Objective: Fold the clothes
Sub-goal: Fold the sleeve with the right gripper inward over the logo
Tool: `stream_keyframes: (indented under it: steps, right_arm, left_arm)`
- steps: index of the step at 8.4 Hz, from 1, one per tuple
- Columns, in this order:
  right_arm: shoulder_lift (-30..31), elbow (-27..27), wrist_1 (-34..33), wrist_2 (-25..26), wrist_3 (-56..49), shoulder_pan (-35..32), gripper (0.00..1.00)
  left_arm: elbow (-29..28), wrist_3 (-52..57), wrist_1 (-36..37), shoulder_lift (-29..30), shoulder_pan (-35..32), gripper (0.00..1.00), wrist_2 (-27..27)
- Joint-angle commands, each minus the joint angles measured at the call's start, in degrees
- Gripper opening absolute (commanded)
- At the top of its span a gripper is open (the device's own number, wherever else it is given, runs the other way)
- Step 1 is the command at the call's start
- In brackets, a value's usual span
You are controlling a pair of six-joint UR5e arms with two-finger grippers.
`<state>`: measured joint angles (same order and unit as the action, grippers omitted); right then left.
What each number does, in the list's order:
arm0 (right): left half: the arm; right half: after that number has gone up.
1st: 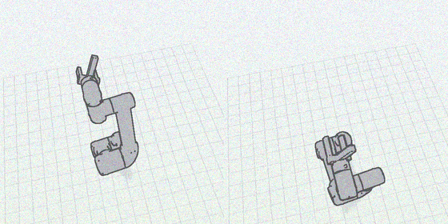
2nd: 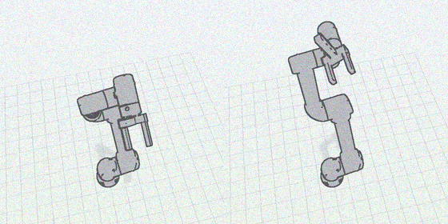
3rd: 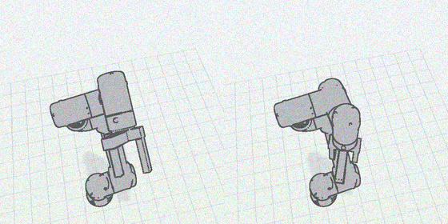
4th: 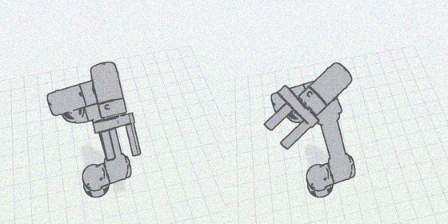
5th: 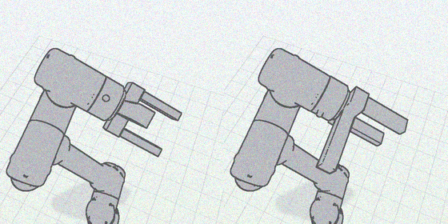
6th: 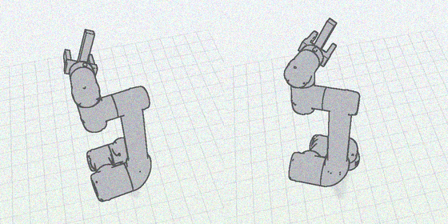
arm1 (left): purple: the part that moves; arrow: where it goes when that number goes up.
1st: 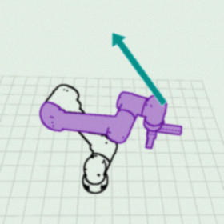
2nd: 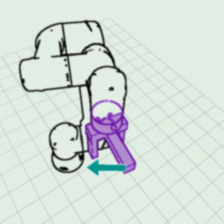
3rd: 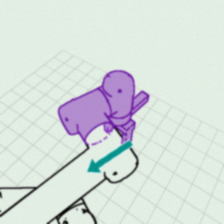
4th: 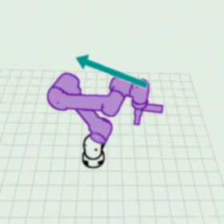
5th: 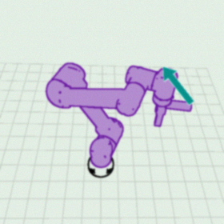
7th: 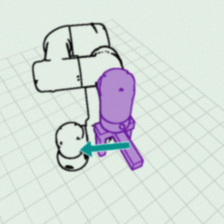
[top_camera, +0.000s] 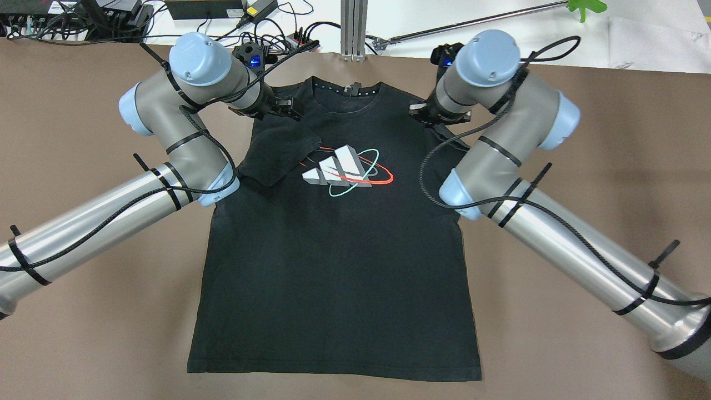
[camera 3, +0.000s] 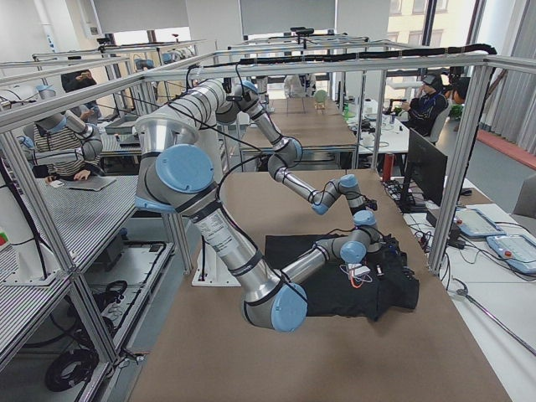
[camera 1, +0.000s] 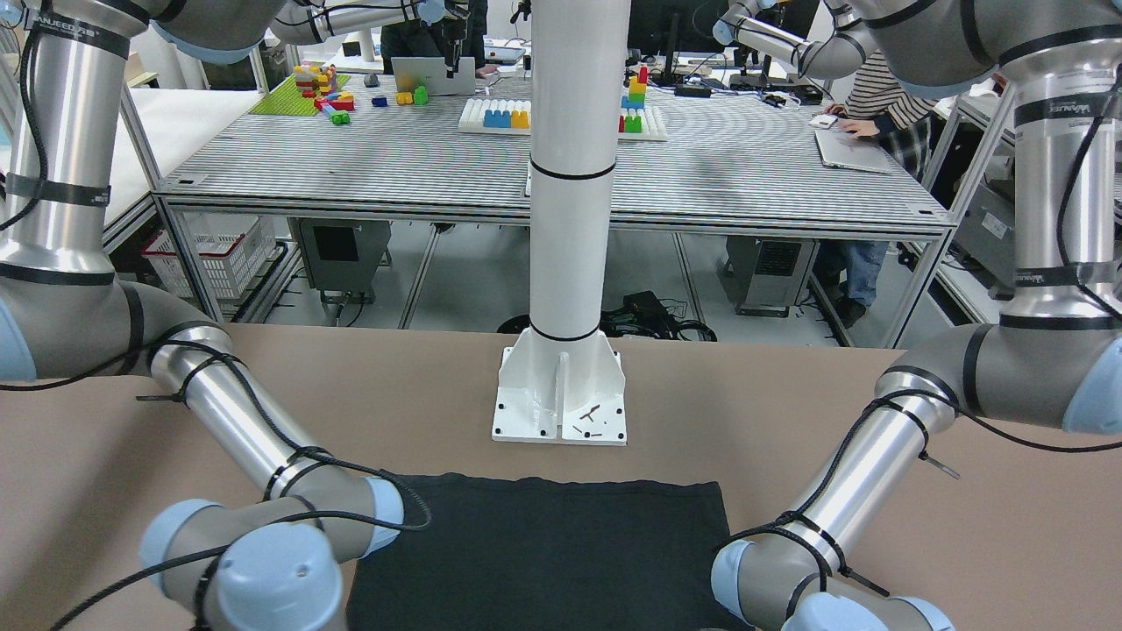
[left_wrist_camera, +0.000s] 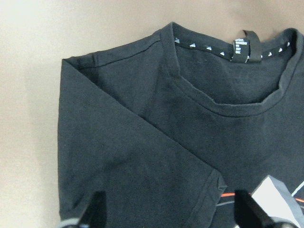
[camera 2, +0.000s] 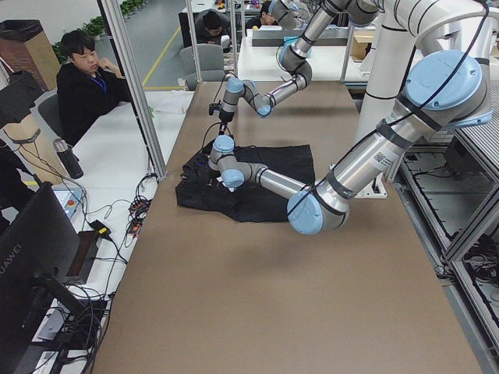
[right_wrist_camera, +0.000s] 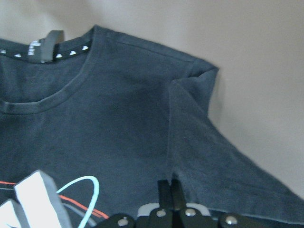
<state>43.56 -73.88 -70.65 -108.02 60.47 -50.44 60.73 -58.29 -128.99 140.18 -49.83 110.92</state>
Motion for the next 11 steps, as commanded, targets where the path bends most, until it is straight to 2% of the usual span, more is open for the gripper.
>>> stream_keyframes:
  steps: [1,2,6,7,8,9,11]
  right_arm:
    - [-9.2,6.6,-2.0,8.8,14.3,7.8,0.00]
    - [-10.1,7.9,-2.0,12.6,16.1,9.6,0.00]
    - [-10.6,11.7,-1.2,16.6,19.1,10.1,0.00]
    - [-10.3,11.7,-1.1,16.5,17.5,10.3,0.88]
    - [-10.4,11.6,-1.2,16.6,14.7,10.5,0.94]
    - [-10.2,10.9,-1.1,16.5,11.8,10.5,0.94]
    - [-5.4,3.6,-1.2,15.9,6.8,10.3,0.95]
  left_arm:
    - [-0.1,0.8,0.0,-0.3,-0.6,0.95,0.1]
    - [-0.2,1.2,0.0,-0.3,-0.7,0.95,0.1]
    - [-0.2,1.3,0.1,-0.3,-0.8,0.95,0.0]
    - [-0.2,1.5,0.1,-0.3,-0.8,0.95,0.0]
    - [-0.1,1.4,0.1,-0.3,-0.9,0.95,0.0]
    - [0.1,1.3,0.0,-0.2,-0.9,0.95,0.0]
    - [2.4,-2.4,0.0,-0.3,-0.9,0.95,0.0]
